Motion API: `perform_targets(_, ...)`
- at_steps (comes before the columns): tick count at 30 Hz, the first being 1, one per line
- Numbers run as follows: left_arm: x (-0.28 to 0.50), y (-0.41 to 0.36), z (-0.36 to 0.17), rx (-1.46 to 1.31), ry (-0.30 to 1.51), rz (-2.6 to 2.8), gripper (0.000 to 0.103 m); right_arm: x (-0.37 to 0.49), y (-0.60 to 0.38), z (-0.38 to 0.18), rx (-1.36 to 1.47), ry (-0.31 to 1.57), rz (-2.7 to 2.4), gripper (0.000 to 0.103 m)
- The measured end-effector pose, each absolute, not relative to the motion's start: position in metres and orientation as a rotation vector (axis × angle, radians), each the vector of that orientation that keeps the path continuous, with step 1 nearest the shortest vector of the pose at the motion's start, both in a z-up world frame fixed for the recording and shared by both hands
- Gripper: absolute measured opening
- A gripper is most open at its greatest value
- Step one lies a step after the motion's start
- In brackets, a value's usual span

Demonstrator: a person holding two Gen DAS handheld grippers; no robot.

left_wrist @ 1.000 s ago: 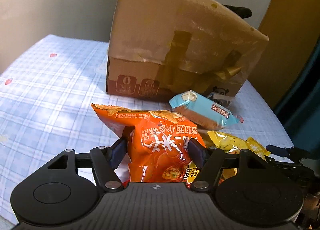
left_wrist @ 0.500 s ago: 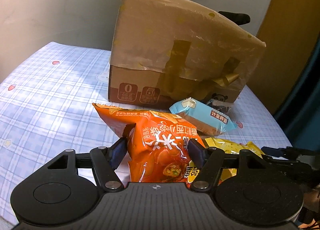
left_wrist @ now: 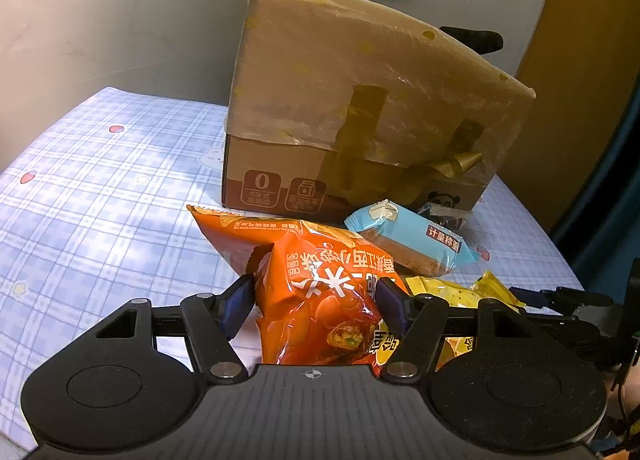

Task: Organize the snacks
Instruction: 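Grasp the orange chip bag with the left gripper while the right gripper grasps the yellow sachet, then lift both items over the lined box and open both grippers inside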

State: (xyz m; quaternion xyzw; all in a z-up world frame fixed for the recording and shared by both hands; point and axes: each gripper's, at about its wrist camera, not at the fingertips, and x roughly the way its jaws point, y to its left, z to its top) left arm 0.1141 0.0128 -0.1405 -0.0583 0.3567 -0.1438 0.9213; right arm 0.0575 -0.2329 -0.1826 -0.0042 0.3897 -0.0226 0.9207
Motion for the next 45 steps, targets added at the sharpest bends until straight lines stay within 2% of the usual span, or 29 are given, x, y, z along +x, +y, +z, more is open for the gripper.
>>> perform_targets(11,0.118,0.013,-0.143,-0.116,0.727,-0.282,0.069,0.069,-0.233,-0.191,-0.034,0.751,-0.021,0.049)
perform_targets(23,0.117,0.013,-0.144,-0.126,0.711,-0.26,0.069,0.063,-0.258,-0.191,0.155,0.706,0.015,0.044)
perform_targets(33,0.114,0.014,-0.142,-0.122,0.699,-0.26,0.068,0.06,-0.252,-0.191,0.115,0.687,-0.017,0.043)
perform_targets(45,0.108,0.022,-0.115,-0.072,0.61,-0.284,0.066,0.046,-0.257,-0.173,0.131,0.595,-0.071,0.043)
